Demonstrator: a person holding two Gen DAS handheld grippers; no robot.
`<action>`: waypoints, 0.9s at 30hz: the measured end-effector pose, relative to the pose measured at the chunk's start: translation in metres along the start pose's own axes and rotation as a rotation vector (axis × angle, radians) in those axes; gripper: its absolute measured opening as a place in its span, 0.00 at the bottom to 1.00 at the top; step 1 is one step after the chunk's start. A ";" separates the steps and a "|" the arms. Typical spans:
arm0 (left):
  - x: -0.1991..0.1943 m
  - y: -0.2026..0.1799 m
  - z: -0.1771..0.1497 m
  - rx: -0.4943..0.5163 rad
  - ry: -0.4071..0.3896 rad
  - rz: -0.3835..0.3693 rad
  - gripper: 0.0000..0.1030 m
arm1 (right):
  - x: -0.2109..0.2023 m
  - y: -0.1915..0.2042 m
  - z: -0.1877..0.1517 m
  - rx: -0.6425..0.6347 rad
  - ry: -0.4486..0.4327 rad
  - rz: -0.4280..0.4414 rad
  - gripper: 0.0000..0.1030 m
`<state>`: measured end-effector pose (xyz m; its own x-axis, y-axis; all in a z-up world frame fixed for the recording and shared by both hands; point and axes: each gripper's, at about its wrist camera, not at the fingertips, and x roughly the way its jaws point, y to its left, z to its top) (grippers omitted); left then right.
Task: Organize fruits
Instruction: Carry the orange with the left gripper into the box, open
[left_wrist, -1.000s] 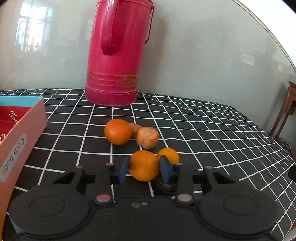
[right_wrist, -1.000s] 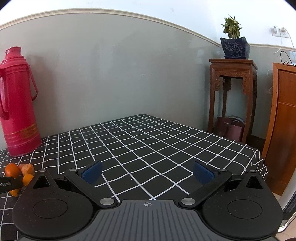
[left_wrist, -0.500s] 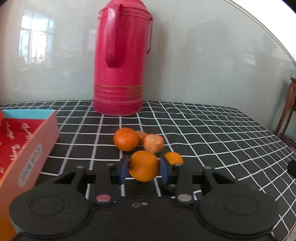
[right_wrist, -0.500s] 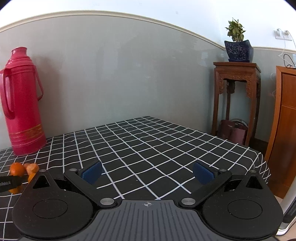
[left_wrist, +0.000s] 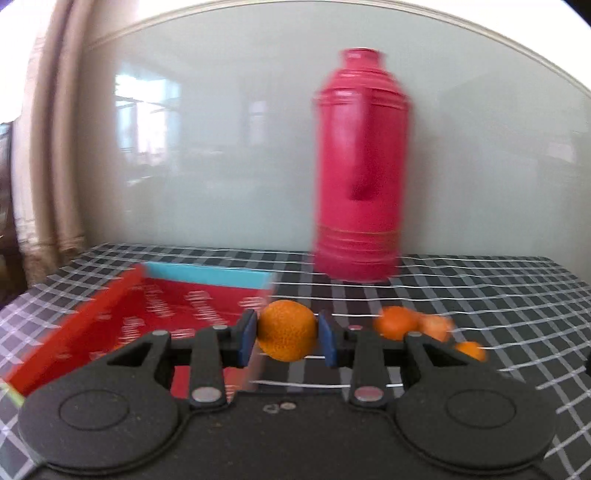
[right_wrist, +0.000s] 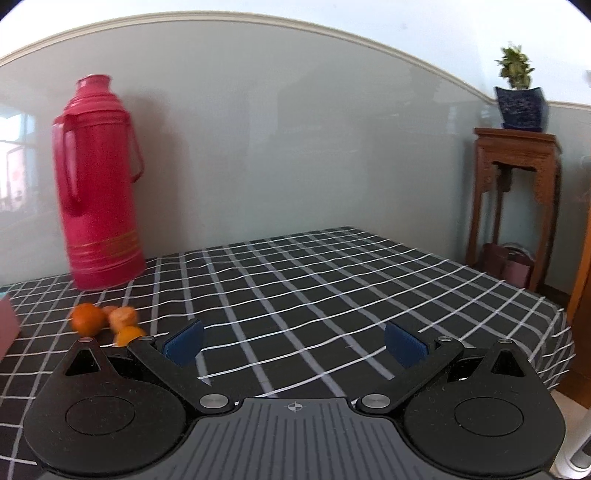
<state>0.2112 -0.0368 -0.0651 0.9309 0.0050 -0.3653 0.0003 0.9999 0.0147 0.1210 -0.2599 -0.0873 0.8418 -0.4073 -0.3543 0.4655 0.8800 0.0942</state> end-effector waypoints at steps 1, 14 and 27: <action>0.000 0.009 0.000 -0.010 0.005 0.029 0.26 | 0.000 0.005 -0.001 -0.005 0.003 0.013 1.00; 0.006 0.098 -0.011 -0.116 0.146 0.229 0.27 | 0.015 0.070 -0.013 -0.093 0.080 0.191 1.00; -0.017 0.125 -0.005 -0.151 0.096 0.241 0.43 | 0.036 0.097 -0.017 -0.087 0.137 0.239 1.00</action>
<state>0.1939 0.0886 -0.0621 0.8588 0.2365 -0.4545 -0.2776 0.9604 -0.0248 0.1916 -0.1854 -0.1065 0.8773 -0.1539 -0.4545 0.2276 0.9673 0.1118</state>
